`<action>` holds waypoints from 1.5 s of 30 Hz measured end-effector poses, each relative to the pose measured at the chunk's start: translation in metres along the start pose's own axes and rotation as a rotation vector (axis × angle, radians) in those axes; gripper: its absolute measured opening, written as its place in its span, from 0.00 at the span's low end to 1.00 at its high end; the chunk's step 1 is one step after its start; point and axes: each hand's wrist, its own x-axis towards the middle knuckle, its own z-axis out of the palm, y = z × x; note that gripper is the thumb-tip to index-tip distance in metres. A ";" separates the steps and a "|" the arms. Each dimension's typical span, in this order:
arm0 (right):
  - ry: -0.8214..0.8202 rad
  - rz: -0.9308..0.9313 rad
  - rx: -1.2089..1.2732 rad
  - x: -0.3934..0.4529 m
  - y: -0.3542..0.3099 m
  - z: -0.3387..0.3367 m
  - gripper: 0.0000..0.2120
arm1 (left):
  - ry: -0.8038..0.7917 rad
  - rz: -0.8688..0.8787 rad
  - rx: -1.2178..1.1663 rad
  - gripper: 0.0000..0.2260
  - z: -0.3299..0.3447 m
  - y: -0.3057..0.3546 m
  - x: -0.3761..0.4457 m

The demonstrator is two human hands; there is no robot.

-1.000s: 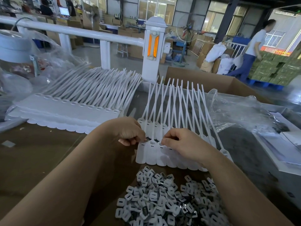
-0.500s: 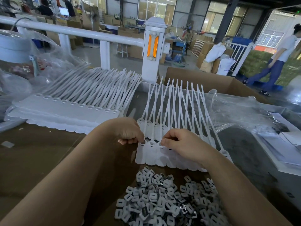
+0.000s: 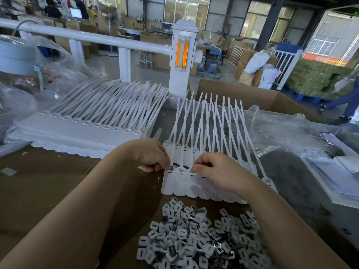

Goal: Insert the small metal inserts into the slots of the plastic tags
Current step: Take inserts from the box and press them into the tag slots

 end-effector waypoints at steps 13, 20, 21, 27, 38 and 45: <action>-0.006 -0.001 -0.008 -0.001 -0.002 0.000 0.06 | 0.056 0.017 0.094 0.06 0.004 0.001 0.002; -0.029 -0.031 -0.004 -0.002 -0.003 0.001 0.02 | 0.103 0.054 0.226 0.08 0.011 0.004 0.002; -0.041 -0.038 0.000 -0.003 -0.003 0.001 0.02 | 0.099 0.059 0.235 0.09 0.011 0.004 0.001; -0.077 -0.044 0.028 -0.003 -0.004 0.000 0.02 | 0.073 0.077 0.260 0.08 0.008 0.003 0.000; -0.071 -0.034 0.001 -0.004 -0.006 -0.001 0.06 | 0.026 0.072 0.148 0.07 0.002 0.002 -0.004; -0.063 -0.050 0.014 -0.004 -0.006 0.001 0.04 | 0.050 0.060 0.203 0.07 0.006 0.003 -0.001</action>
